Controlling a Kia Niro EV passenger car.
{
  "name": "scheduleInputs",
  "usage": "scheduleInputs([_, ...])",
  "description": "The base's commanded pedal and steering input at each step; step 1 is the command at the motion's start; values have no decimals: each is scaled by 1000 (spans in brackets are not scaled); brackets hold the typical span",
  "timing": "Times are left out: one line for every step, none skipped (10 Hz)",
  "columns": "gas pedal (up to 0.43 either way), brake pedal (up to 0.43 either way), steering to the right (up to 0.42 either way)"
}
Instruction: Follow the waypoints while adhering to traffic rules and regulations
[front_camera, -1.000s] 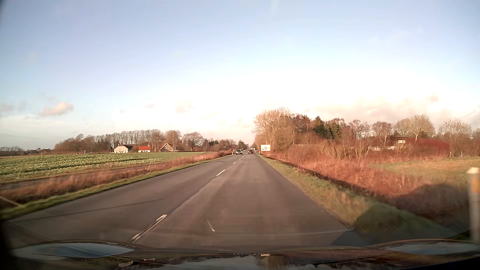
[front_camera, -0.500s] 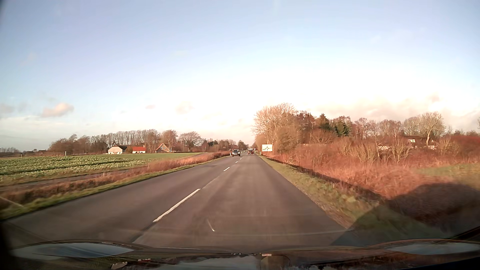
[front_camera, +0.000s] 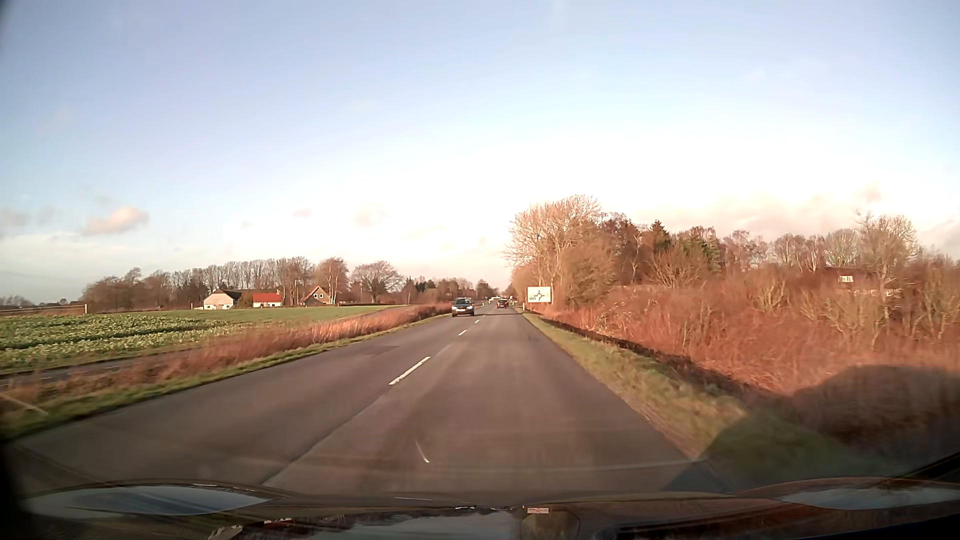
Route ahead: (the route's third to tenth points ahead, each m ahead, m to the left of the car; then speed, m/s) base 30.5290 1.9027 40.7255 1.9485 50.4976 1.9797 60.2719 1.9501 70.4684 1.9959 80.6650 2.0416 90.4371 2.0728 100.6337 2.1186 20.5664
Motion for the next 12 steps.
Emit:
scheduleInputs([197, 0, -1])
scheduleInputs([197, 0, -1])
scheduleInputs([197, 0, -1])
scheduleInputs([197, 0, -1])
scheduleInputs([197, 0, -1])
scheduleInputs([197, 0, -1])
scheduleInputs([197, 0, -1])
scheduleInputs([197, 0, -1])
scheduleInputs([189, 0, -1])
scheduleInputs([189, 0, -1])
scheduleInputs([189, 0, -1])
scheduleInputs([189, 0, -1])
